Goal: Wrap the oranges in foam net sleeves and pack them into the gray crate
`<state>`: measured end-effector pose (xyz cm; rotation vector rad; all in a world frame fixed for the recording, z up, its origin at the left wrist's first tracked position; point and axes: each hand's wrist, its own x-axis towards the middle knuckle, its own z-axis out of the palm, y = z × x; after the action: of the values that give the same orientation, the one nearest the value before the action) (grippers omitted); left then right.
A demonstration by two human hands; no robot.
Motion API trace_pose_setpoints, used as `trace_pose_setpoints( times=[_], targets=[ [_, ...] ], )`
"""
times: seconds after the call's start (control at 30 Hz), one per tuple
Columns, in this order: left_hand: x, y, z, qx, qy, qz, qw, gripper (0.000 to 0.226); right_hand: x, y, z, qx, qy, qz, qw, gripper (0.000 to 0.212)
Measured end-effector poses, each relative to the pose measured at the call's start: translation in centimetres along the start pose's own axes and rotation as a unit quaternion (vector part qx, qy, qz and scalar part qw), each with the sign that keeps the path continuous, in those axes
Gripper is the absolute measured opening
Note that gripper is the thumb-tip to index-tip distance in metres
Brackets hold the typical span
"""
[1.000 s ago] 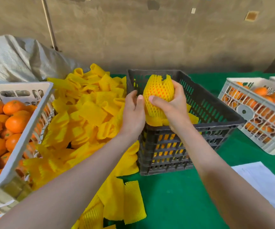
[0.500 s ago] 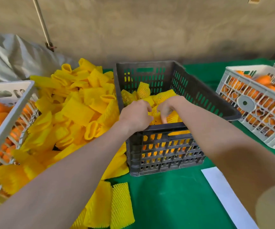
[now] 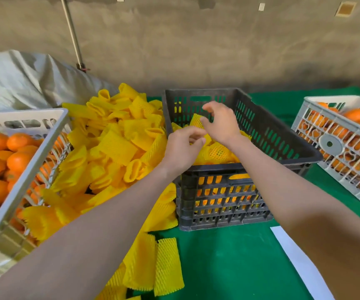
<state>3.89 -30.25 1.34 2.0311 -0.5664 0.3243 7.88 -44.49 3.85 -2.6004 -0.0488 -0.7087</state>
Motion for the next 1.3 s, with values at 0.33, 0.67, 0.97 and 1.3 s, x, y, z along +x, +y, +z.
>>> trace_pose_setpoints(
  times=[0.33,0.67,0.97,1.3],
  targets=[
    [-6.7,-4.9,-12.4,-0.190,0.129,-0.202,0.952,0.014,-13.0,-12.1,5.9,0.118,-0.224,-0.137,0.958,0.022],
    [-11.7,-7.0,-16.9,-0.209,0.130,-0.240,0.939,0.018,-16.9,-14.3,15.7,-0.131,-0.445,-0.167,0.870,0.069],
    [-12.9,-8.3,-18.0,-0.163,0.081,-0.279,0.943,0.014,-13.8,-15.8,14.3,0.005,-0.323,-0.126,0.938,0.020],
    [-13.2,-7.7,-18.4,0.025,-0.001,-0.238,0.971,0.051,-11.2,-19.6,7.4,0.267,-0.181,-0.044,0.946,0.024]
  ],
)
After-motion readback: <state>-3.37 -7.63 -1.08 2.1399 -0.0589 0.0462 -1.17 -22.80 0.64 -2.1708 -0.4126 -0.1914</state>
